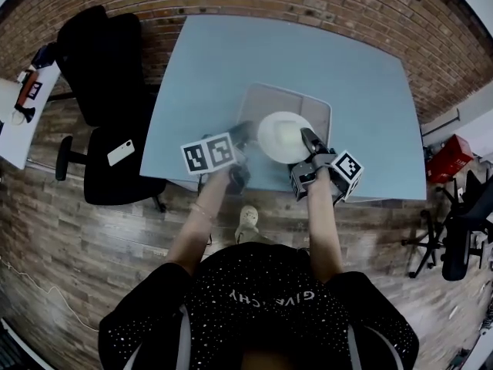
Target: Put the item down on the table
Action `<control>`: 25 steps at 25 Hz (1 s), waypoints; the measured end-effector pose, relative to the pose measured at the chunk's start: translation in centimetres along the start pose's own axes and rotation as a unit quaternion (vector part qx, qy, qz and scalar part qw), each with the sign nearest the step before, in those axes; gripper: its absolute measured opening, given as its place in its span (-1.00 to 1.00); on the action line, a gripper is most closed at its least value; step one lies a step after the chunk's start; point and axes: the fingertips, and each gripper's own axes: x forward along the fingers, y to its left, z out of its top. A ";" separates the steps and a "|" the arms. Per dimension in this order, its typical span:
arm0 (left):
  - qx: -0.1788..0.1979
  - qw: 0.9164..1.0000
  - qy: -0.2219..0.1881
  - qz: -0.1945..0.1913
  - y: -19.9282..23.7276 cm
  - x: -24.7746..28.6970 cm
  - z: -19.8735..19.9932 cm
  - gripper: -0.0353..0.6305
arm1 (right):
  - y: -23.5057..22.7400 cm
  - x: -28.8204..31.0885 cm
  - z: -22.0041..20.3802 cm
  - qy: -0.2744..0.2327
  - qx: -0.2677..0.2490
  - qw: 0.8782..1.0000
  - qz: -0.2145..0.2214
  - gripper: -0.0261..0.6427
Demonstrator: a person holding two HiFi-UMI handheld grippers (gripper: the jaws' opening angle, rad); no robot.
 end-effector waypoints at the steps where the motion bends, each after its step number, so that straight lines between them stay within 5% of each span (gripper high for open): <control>1: -0.001 1.000 -0.001 0.004 0.6 0.8 0.5 -0.86 | -0.1 1.0 0.6 0.000 -0.005 1.000 -0.001 -0.79; 10: 0.000 1.000 0.003 0.022 5.4 5.4 3.1 -0.86 | -2.8 8.8 2.0 0.000 -0.005 1.000 -0.019 -0.79; 25: -0.010 0.998 0.056 -0.017 8.2 9.4 4.0 -0.86 | -6.2 14.9 2.6 -0.052 -0.073 0.995 -0.053 -0.79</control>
